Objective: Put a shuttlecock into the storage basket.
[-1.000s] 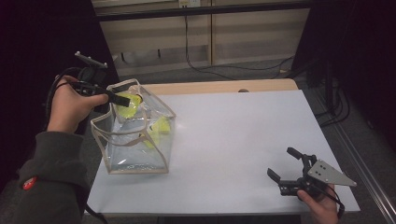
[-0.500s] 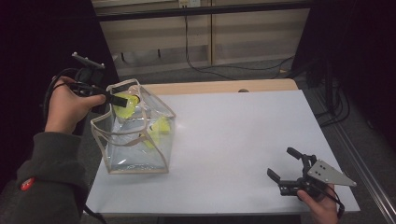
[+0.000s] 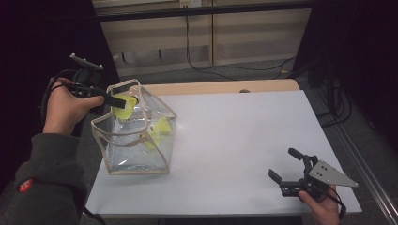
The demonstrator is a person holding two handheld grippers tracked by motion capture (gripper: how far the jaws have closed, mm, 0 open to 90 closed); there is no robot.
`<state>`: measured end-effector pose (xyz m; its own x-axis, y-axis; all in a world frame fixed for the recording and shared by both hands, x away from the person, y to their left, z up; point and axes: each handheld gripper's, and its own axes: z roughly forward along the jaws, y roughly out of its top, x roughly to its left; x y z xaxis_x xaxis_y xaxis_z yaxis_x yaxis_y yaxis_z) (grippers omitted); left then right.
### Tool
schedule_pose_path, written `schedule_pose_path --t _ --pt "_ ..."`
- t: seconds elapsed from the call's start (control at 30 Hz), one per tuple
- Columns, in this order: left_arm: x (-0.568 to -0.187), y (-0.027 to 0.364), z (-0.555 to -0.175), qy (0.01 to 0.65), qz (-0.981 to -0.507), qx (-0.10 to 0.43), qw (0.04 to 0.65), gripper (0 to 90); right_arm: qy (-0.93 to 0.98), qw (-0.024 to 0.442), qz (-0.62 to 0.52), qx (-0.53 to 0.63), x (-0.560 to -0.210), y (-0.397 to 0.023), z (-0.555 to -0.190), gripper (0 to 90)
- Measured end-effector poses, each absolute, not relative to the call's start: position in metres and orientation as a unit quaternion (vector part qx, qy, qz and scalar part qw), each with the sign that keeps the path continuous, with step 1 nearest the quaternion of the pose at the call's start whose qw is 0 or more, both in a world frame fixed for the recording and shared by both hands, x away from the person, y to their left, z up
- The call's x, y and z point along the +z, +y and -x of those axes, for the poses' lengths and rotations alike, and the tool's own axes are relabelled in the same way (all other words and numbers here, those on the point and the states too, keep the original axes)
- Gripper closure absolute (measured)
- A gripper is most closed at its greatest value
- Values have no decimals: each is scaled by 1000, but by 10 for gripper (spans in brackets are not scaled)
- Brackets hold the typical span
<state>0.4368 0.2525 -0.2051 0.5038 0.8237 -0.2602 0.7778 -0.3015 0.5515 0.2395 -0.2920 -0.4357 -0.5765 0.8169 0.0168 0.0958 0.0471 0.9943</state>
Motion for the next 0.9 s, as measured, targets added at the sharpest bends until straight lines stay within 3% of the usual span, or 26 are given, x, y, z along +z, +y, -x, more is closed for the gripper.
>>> schedule_pose_path --t 0.9 --pt "-220 263 -438 517 -795 42 313 877 659 303 -346 596 -436 -292 -239 12"
